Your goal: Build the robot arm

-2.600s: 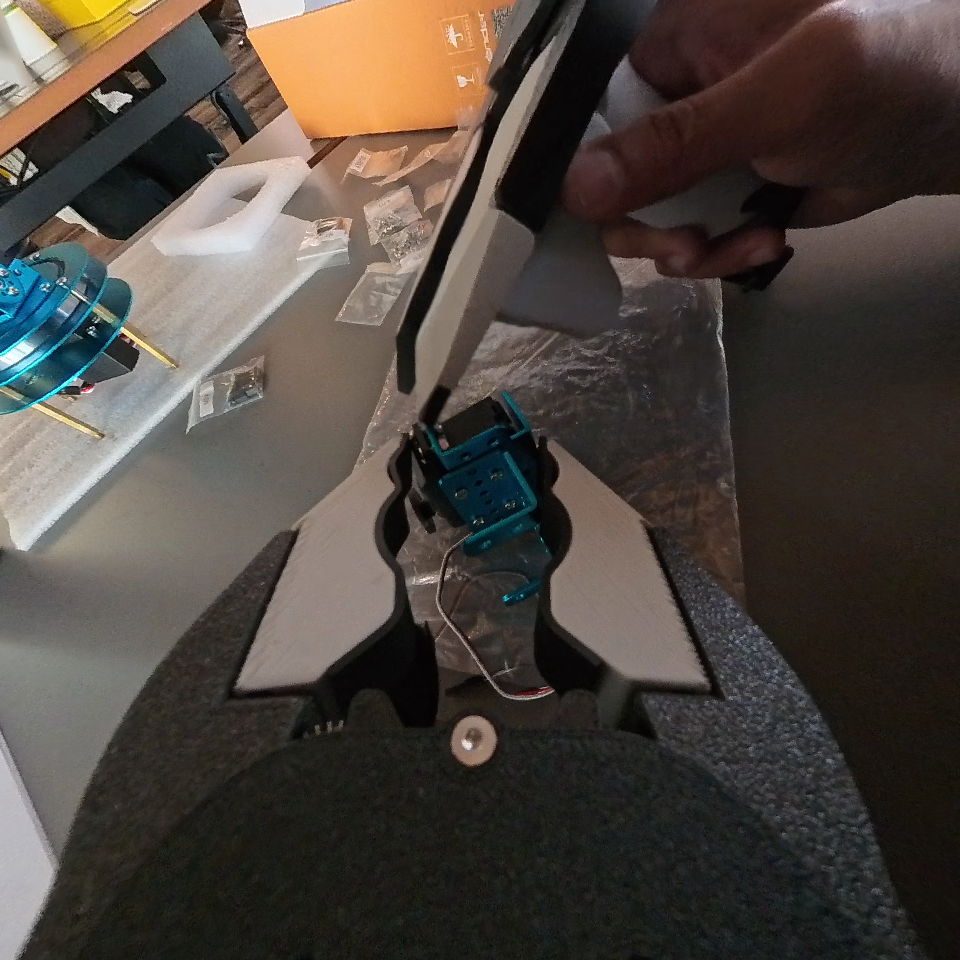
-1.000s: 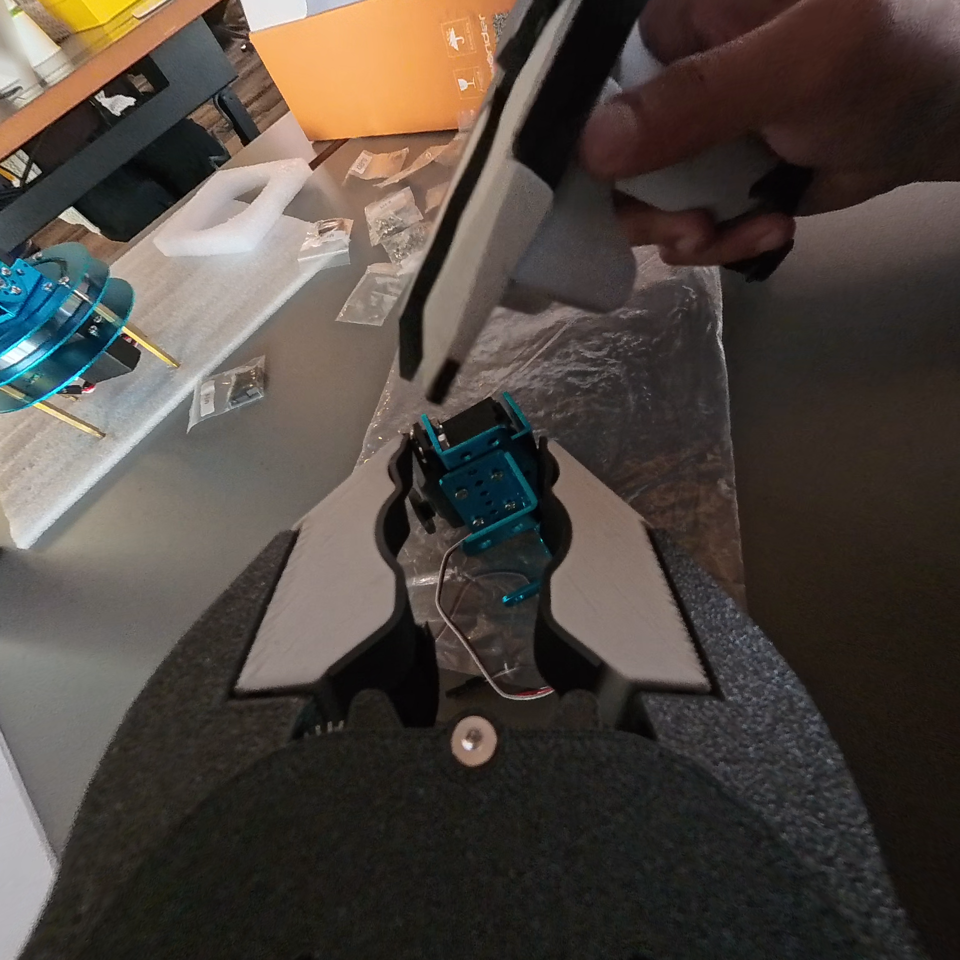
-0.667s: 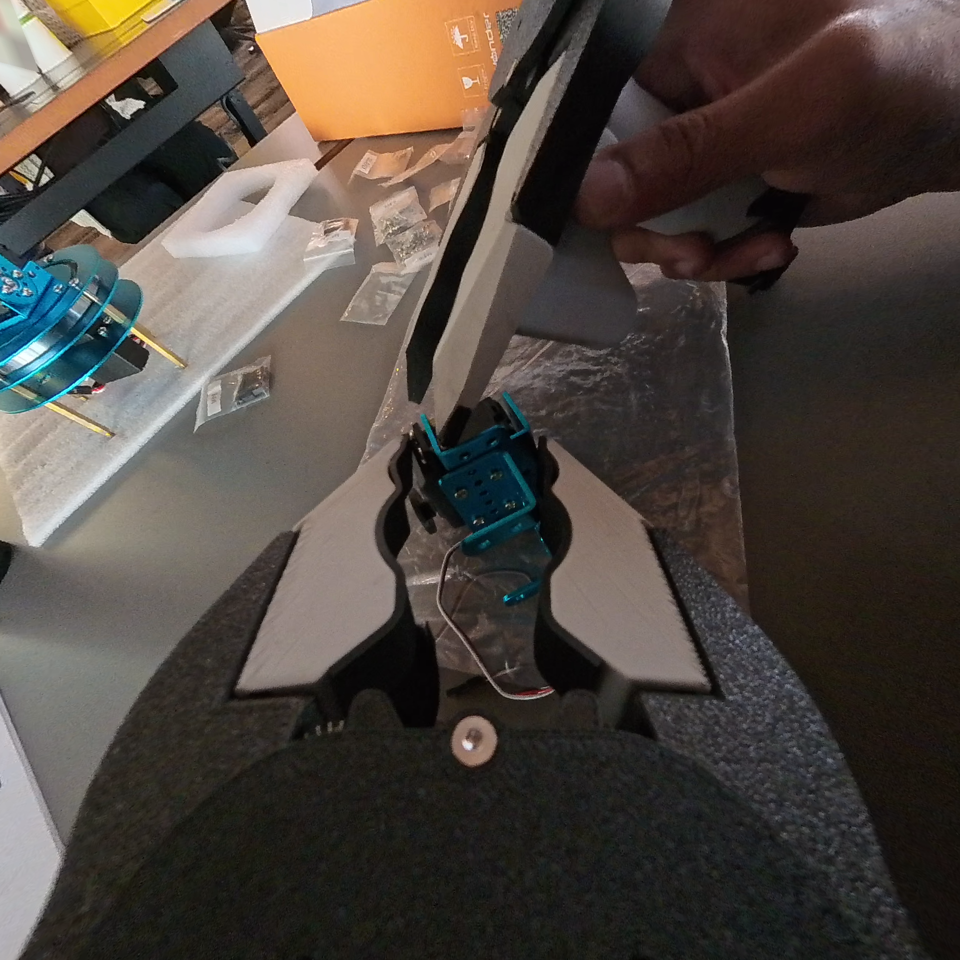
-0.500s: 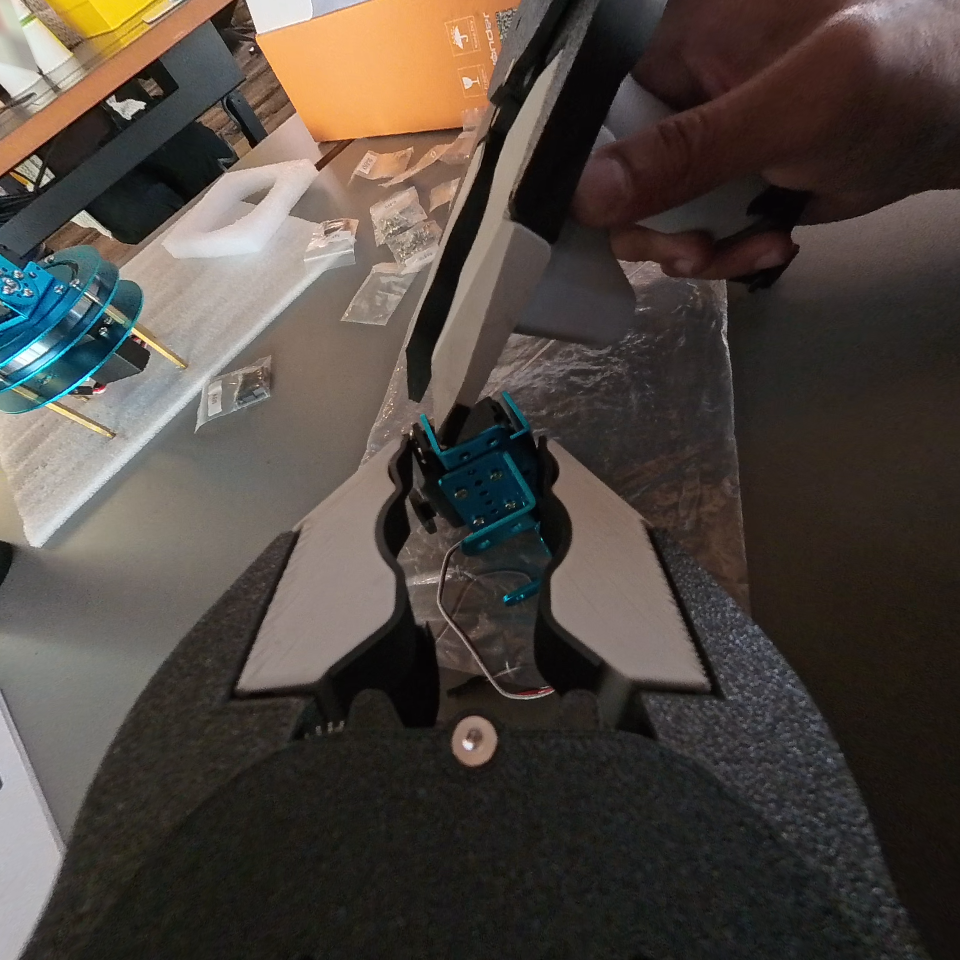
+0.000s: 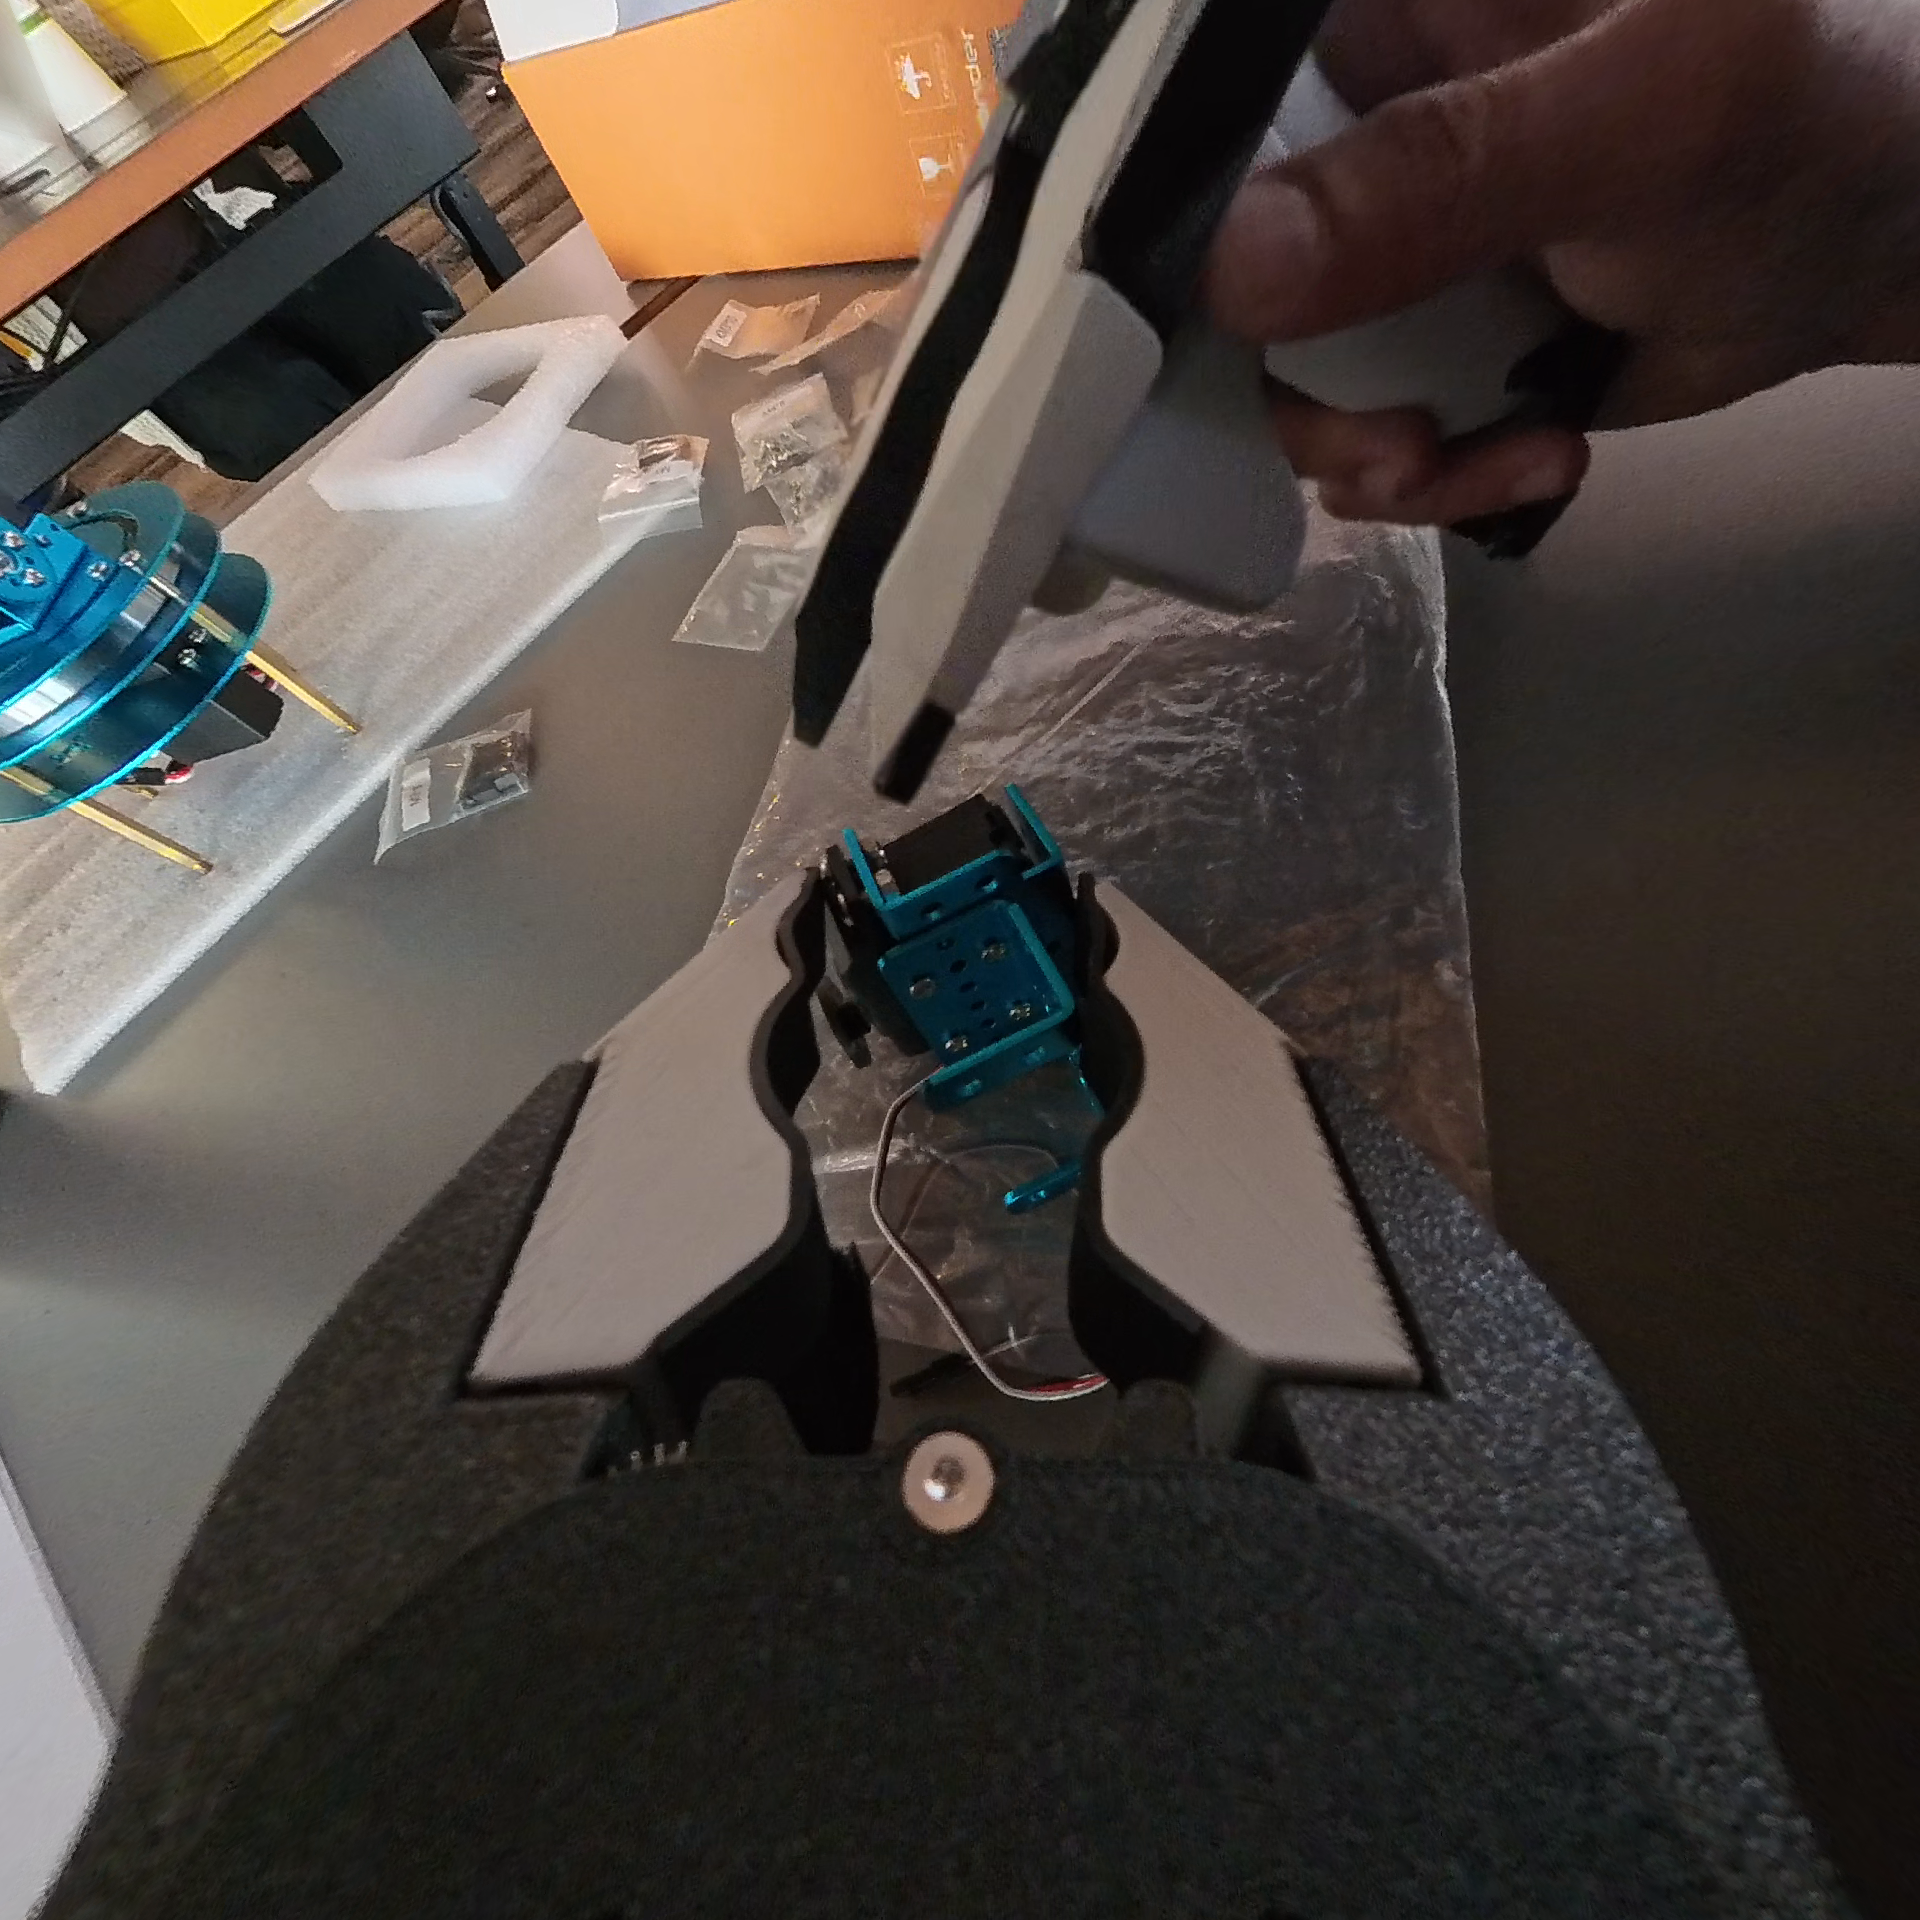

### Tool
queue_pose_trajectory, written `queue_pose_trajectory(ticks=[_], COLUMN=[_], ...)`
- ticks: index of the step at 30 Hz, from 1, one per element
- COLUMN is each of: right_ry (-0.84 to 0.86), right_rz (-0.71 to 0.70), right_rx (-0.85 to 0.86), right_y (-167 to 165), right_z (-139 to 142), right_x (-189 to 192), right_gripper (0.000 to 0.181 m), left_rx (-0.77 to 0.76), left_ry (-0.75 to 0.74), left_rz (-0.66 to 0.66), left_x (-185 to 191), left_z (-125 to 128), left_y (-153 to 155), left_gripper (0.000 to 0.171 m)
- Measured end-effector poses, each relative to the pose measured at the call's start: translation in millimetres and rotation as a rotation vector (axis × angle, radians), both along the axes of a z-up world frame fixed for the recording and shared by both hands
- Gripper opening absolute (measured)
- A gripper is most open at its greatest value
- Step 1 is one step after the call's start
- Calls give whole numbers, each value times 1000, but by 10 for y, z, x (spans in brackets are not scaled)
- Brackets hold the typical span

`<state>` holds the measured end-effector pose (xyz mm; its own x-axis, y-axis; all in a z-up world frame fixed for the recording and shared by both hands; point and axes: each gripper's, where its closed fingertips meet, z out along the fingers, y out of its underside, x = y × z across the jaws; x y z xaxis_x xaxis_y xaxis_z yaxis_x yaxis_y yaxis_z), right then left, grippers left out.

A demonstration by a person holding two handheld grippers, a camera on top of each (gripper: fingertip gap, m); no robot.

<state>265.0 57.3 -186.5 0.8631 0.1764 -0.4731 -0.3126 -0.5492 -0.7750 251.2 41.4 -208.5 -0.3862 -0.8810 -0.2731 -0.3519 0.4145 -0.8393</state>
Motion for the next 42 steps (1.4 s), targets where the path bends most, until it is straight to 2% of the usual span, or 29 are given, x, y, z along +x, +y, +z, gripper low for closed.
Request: queue_pose_trajectory(ticks=[5, 7, 11, 13, 17, 21, 24, 26, 29, 33, 35, 38, 42], right_ry=[-84, -80, -91, -143, -154, -184, -189, -169, -197, -157, -115, -62, -20], right_rz=[-16, -46, -23, -16, -59, -36, -76, -35, -21, -26, -10, 14, 25], right_rx=[-52, -39, -17, -52, -25, -38, -26, -6, -36, -23, -9, -10, -18], right_y=[52, 53, 45, 57, 52, 56, 51, 44, 63, 56, 49, 51, 65], right_z=[-149, -113, -61, -150, -76, -113, -74, -42, -118, -91, -56, -44, -69], right_x=[-3, 54, 8, -15, 79, 19, 106, 16, -22, -10, -50, -109, -159], right_gripper=[49, 39, 49, 50, 41, 48, 38, 46, 47, 39, 41, 40, 30], left_rx=[2, 0, 2, 3, 6, 5, 7, 6, 8, 41, 63, 78, 106], left_ry=[-1, 0, -1, -2, -3, -3, -3, -3, -6, -21, -28, -22, -49], left_rz=[-2, -3, -3, -1, -1, 2, 0, 0, 2, 14, 35, 57, 73], left_x=[0, -2, -2, -4, -5, -5, -7, -6, -9, -23, -31, -47, -65], left_z=[0, -1, -1, 0, -1, 0, -1, 0, 2, 3, 2, -12, 12], left_y=[-1, -2, -2, 0, 0, 2, -3, -2, 0, 11, 27, 35, 21], left_gripper=[48, 48, 48, 48, 48, 48, 48, 48, 48, 50, 53, 52, 46])
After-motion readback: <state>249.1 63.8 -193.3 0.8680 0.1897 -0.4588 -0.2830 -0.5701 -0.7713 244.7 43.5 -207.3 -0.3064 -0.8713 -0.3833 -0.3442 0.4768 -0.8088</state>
